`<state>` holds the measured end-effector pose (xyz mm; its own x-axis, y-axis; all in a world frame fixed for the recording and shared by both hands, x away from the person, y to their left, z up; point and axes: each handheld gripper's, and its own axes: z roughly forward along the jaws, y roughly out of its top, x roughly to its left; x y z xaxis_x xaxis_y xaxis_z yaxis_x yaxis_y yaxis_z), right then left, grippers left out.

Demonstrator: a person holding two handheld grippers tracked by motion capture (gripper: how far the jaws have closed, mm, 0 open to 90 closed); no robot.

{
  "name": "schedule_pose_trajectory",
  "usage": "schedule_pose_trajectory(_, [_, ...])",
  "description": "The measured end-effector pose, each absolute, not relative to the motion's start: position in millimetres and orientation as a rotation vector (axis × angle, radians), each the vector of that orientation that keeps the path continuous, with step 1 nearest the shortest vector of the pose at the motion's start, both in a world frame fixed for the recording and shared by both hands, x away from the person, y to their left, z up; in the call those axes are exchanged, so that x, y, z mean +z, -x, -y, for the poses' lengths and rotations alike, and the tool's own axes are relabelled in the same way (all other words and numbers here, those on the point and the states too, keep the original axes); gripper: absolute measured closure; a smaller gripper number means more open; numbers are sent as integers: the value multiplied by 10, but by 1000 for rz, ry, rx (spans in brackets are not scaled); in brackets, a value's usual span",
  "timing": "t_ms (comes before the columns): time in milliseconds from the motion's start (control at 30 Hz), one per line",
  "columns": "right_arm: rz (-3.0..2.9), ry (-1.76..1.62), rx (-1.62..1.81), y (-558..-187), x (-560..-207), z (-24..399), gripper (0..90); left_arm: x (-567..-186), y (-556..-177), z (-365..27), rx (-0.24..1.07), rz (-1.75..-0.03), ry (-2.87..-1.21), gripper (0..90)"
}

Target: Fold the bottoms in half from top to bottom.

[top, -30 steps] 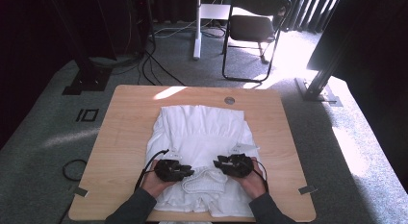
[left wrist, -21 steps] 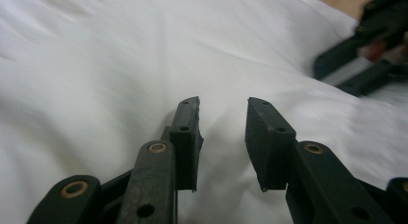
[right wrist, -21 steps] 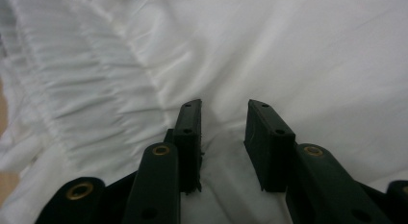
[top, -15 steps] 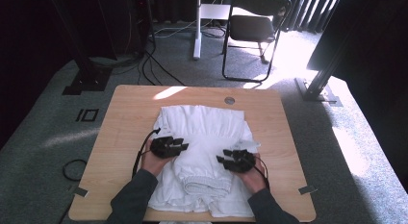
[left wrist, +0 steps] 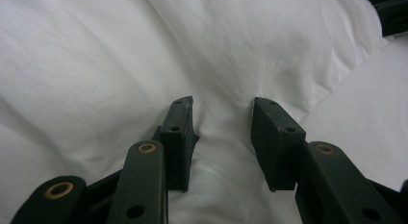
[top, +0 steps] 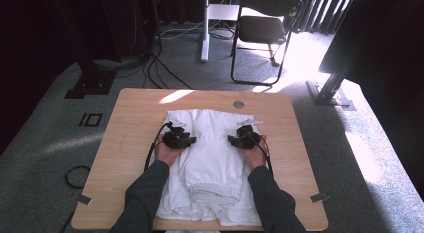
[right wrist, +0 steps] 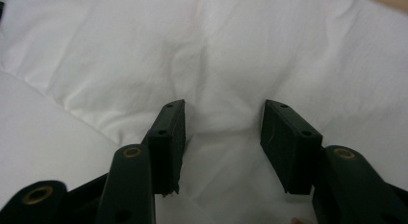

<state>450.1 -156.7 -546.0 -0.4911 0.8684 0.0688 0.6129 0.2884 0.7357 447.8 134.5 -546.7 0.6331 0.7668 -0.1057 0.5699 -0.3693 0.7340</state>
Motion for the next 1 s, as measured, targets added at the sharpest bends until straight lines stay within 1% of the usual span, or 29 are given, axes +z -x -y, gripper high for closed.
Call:
schedule_pose_trajectory(233, [-2225,-1304,1056,-4318,-5537,1607,505,-5516,-4284,-1454,260,-1036,-2023,609])
schedule_pose_trajectory(533, [-2258,-1245,1066,-4002,-5556,1630,506,-5524,-3860,-1444,244,-1016,-2039,602])
schedule_pose_trajectory(567, [-2258,-1245,1066,-4002,-5556,1630,506,-5524,-3860,-1444,244,-1016,-2039,592])
schedule_pose_trajectory(600, [-2260,-1226,1065,-3972,-5562,1632,506,-5512,-3780,-1421,231,-972,-2074,592])
schedule_pose_trajectory(667, [-2261,-1198,1060,-3913,-5574,1641,506,-5477,-3740,-1422,204,-961,-2097,557])
schedule_pose_trajectory(700, [-2259,-1207,1069,-3906,-5574,1648,506,-5447,-3732,-1442,218,-954,-2098,553])
schedule_pose_trajectory(767, [-2258,-1209,1076,-3899,-5577,1656,507,-5372,-3758,-1512,268,-967,-2052,533])
schedule_pose_trajectory(833, [-2260,-1210,1078,-3902,-5577,1660,507,-5275,-3852,-1598,354,-1015,-2015,495])
schedule_pose_trajectory(867, [-2262,-1208,1077,-3904,-5576,1660,507,-5223,-3914,-1644,401,-1032,-1985,456])
schedule_pose_trajectory(900, [-2264,-1207,1076,-3905,-5575,1661,507,-5176,-3982,-1697,456,-1033,-1952,381])
schedule_pose_trajectory(933, [-2264,-1207,1078,-3905,-5576,1663,506,-5139,-4065,-1749,490,-1065,-1928,337])
schedule_pose_trajectory(1000, [-2259,-1210,1086,-3904,-5579,1666,507,-5106,-4248,-1842,520,-1144,-1889,270])
